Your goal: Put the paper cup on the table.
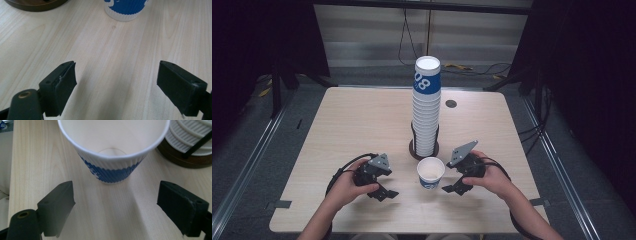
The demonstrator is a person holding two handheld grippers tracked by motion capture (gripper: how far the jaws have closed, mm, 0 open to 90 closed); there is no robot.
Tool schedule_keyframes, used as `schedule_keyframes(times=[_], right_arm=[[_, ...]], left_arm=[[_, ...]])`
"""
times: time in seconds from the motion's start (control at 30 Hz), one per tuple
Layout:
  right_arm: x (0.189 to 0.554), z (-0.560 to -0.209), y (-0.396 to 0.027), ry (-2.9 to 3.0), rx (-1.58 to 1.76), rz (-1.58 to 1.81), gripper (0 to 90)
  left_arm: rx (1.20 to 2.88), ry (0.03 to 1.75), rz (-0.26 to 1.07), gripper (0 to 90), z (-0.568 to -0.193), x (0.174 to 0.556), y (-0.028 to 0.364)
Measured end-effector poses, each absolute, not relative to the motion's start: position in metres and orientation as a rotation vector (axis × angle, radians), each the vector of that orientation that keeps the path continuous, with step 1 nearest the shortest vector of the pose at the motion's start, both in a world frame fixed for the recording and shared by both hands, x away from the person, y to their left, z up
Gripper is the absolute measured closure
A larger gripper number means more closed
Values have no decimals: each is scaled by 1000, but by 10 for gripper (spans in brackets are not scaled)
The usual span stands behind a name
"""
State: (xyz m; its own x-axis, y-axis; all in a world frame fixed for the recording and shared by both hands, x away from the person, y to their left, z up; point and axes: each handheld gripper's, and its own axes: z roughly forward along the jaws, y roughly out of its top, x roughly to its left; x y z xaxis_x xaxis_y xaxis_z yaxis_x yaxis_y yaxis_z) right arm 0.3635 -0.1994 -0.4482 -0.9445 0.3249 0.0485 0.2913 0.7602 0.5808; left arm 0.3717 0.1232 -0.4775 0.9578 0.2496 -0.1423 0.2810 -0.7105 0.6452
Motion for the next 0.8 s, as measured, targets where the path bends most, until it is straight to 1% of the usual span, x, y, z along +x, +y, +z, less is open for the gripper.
schedule_keyframes(times=[0.8], right_arm=[[353,-465,-240,2824,670,998,134]], left_arm=[[2371,407,-32,155,-479,376,136]])
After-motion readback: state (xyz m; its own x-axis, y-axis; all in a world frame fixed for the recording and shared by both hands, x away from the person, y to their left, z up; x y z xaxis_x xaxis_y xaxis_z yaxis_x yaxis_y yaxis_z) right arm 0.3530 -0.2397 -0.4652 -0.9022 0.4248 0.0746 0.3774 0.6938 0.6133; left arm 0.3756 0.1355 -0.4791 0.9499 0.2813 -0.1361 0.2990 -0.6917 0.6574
